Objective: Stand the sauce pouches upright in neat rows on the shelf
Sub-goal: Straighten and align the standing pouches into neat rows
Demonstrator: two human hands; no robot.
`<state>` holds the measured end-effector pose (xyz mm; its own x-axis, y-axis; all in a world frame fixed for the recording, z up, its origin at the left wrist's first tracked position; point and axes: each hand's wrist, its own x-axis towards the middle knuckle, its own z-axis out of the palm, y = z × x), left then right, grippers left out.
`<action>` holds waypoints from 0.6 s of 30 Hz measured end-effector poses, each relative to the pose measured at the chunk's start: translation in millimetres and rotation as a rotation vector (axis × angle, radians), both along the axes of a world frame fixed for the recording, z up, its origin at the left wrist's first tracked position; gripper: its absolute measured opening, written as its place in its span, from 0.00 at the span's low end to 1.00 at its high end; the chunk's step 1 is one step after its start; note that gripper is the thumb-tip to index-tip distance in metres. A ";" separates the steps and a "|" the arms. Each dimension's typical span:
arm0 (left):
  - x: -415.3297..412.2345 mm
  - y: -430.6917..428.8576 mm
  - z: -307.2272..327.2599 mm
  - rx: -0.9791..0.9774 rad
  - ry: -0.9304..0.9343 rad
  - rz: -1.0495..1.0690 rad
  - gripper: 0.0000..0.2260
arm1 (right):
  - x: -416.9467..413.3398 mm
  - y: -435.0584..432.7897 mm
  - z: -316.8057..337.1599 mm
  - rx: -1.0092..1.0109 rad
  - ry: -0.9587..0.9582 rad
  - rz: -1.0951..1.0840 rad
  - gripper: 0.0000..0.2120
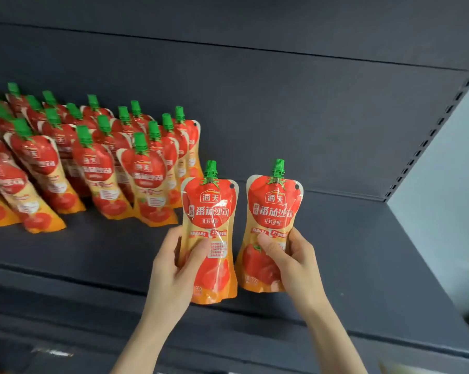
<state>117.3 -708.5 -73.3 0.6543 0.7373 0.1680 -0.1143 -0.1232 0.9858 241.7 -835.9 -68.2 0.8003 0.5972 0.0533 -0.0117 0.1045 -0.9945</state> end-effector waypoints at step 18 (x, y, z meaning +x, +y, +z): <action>-137.6 165.9 -1.4 -0.064 -0.069 -0.095 0.08 | -160.5 150.5 -7.1 -0.035 -0.013 -0.195 0.11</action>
